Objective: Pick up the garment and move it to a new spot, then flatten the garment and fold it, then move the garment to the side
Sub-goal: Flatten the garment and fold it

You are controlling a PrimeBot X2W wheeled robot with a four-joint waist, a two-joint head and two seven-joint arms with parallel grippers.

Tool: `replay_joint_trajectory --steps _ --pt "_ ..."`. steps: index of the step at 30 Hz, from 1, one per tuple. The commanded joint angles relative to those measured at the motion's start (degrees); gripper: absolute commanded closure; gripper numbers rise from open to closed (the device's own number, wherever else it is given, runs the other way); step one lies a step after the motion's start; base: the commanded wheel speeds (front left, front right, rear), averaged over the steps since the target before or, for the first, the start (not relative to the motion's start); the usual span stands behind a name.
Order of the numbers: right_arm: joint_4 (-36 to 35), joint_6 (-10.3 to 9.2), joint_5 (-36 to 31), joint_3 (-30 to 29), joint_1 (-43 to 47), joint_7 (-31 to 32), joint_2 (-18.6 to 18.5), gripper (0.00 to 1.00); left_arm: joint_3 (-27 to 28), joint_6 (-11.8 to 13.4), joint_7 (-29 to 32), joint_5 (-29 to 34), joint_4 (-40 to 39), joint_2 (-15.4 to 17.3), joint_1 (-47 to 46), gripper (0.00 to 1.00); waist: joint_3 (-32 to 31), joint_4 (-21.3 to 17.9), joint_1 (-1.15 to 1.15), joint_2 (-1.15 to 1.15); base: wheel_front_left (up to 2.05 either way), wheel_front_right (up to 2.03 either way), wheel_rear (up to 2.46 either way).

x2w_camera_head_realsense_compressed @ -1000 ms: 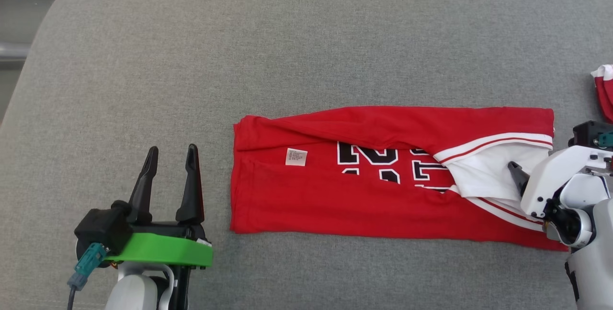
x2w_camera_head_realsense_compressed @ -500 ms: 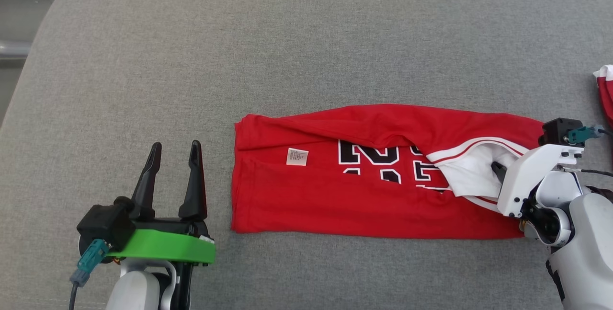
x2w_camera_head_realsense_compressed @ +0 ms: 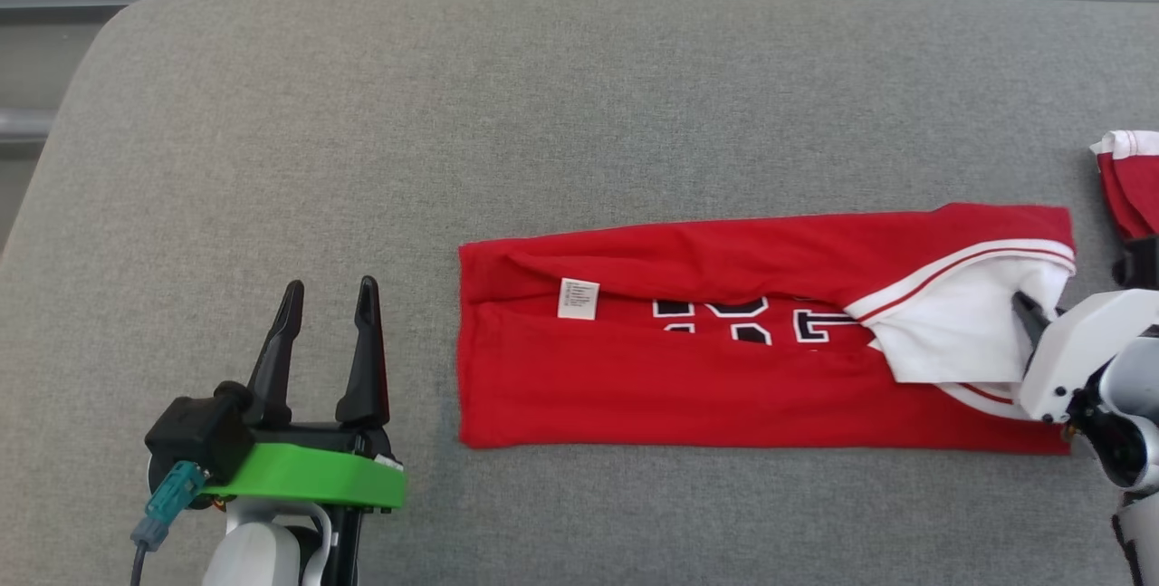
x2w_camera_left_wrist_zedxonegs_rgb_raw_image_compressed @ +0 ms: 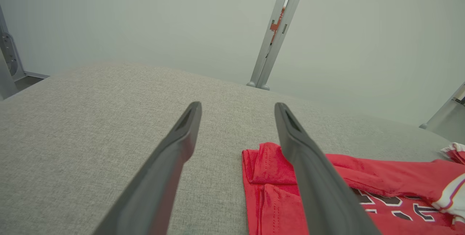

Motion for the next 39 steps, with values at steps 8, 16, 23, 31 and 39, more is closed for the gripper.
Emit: replay_joint_trajectory --steps 8,16,23,31,39 --pt "-13.6 -0.15 -3.9 -7.4 5.9 4.9 -1.5 1.00 -0.3 -0.2 -0.1 -1.0 -0.2 0.1 1.6 0.00 -2.4 -2.4 0.00 0.00 0.00 0.00 0.00" --pt "-23.1 -0.14 -7.5 -10.4 8.0 11.9 -1.5 1.00 -0.9 -0.2 -0.1 -1.8 0.1 0.1 1.3 0.00 -3.2 -2.8 0.00 0.00 0.00 0.00 0.00" --pt "-27.5 -0.13 -5.6 1.7 6.1 15.5 -0.7 1.00 -0.8 -0.2 -0.1 -1.8 0.2 0.1 0.7 0.00 -3.1 -2.7 0.00 0.00 0.00 0.00 0.00" --pt "-19.6 -0.14 -3.7 19.4 -2.4 14.6 2.2 1.00 -2.4 -0.2 -0.1 -2.0 0.6 0.1 -1.0 0.00 -2.1 -1.8 0.00 0.00 0.00 0.00 0.00" --pt "-6.5 -0.13 -3.3 27.5 -8.2 10.2 7.2 1.00 -5.9 -0.2 -0.1 -2.3 1.3 0.1 -2.4 0.00 -2.0 1.4 0.00 0.00 0.00 0.00 0.00"
